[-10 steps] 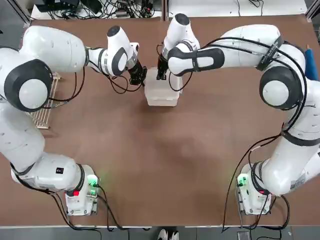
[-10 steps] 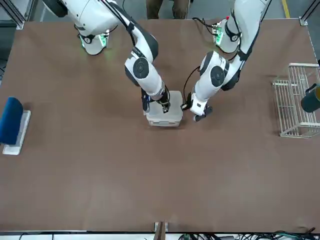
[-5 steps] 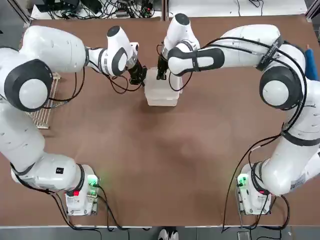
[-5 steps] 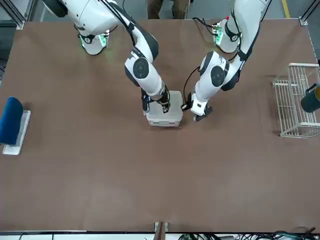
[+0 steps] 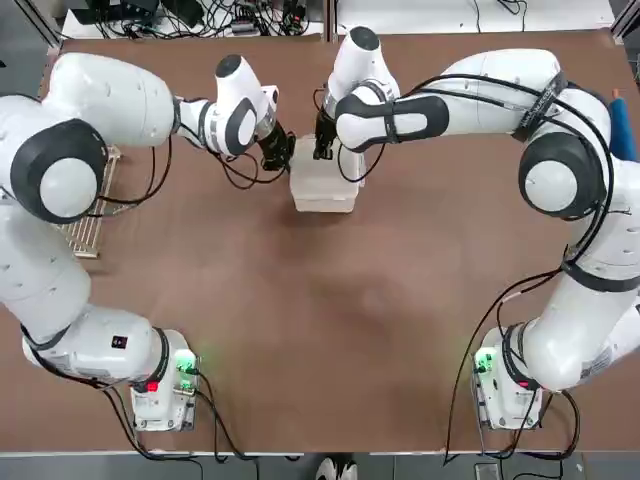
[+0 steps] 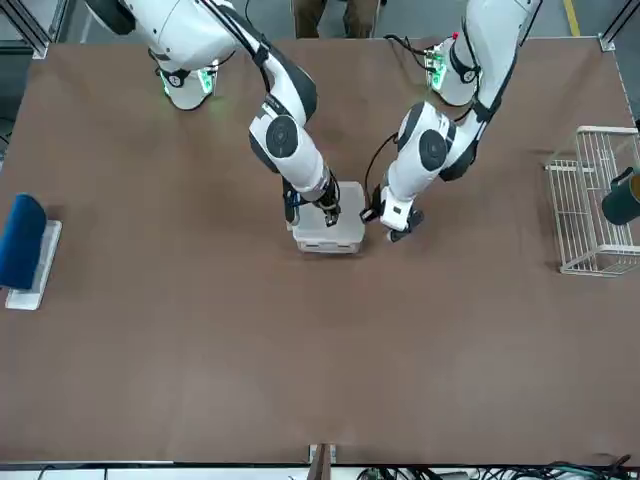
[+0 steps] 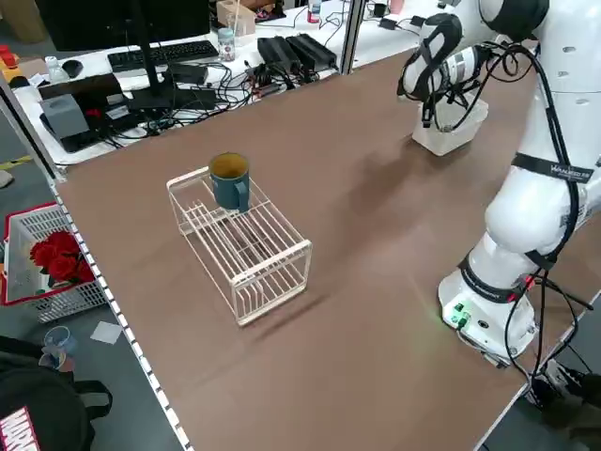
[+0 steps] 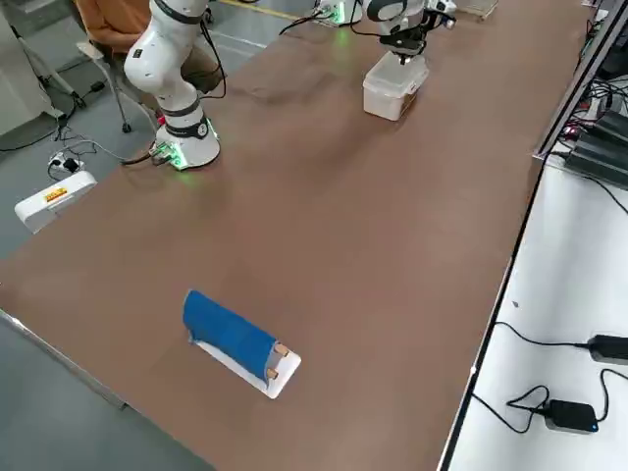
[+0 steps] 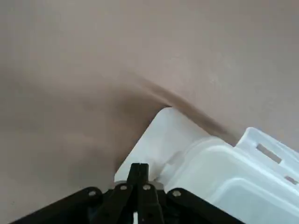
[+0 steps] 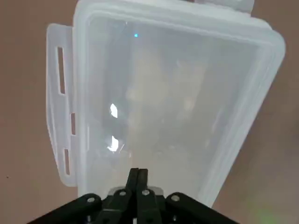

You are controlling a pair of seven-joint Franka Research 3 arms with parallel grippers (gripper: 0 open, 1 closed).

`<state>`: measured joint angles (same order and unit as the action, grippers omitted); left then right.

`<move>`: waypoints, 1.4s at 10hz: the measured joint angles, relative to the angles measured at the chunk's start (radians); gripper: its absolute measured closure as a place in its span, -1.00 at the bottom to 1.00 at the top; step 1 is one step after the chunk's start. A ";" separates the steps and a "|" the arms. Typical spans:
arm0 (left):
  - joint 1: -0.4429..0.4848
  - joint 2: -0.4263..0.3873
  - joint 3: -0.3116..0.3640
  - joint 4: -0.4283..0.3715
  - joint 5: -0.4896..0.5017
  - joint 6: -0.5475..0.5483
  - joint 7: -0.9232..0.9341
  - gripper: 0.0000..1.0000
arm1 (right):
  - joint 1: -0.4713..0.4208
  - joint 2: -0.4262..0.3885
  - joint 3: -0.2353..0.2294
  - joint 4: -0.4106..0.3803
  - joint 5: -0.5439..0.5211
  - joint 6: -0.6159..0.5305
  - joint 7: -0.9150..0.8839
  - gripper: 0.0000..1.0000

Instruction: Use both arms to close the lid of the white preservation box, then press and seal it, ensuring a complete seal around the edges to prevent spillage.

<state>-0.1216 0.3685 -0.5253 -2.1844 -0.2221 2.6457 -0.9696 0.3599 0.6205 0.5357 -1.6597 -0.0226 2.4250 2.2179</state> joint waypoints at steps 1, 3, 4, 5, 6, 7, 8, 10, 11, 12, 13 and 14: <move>0.000 0.000 0.000 -0.001 0.000 0.002 0.000 0.98 | 0.000 0.000 0.000 0.000 0.000 0.000 0.000 0.97; 0.000 0.000 0.000 -0.001 0.000 0.003 0.001 0.98 | 0.000 0.000 0.000 0.000 0.000 0.000 0.000 0.97; 0.000 0.000 0.000 -0.001 0.001 0.002 0.002 0.98 | 0.000 0.000 0.000 0.000 0.000 0.000 0.000 0.97; -0.001 -0.001 0.000 0.001 0.004 -0.002 0.004 0.98 | 0.000 0.000 0.000 0.000 0.000 0.000 0.000 0.97; -0.001 -0.001 0.000 0.006 0.025 -0.015 0.006 0.98 | 0.000 0.001 0.000 0.000 0.000 0.001 0.000 0.97; -0.001 -0.003 -0.002 0.016 0.067 -0.052 0.006 0.98 | 0.000 0.001 0.000 0.000 0.000 0.001 0.000 0.97; -0.001 -0.010 -0.004 0.025 0.106 -0.095 0.005 0.98 | 0.000 0.001 0.000 0.001 0.000 0.001 0.000 0.97; 0.007 -0.029 -0.003 0.030 0.134 -0.143 0.004 0.98 | 0.000 0.001 0.000 0.002 0.000 0.001 0.002 0.97; 0.015 -0.040 -0.002 0.031 0.146 -0.172 0.004 0.98 | -0.001 0.002 -0.001 0.003 0.000 0.001 0.003 0.97; 0.024 -0.057 -0.002 0.036 0.158 -0.200 -0.001 0.98 | -0.004 0.003 -0.002 0.005 0.000 0.001 0.004 0.97; 0.044 -0.083 -0.002 0.053 0.161 -0.236 -0.013 0.98 | -0.009 0.004 -0.003 0.008 0.000 -0.003 0.004 0.97; 0.064 -0.112 -0.003 0.085 0.161 -0.284 -0.030 0.98 | -0.015 0.005 -0.004 0.015 0.000 -0.014 0.004 0.97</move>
<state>-0.0571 0.2567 -0.5281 -2.0992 -0.0613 2.3618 -0.9997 0.3445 0.6251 0.5318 -1.6452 -0.0226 2.4111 2.2215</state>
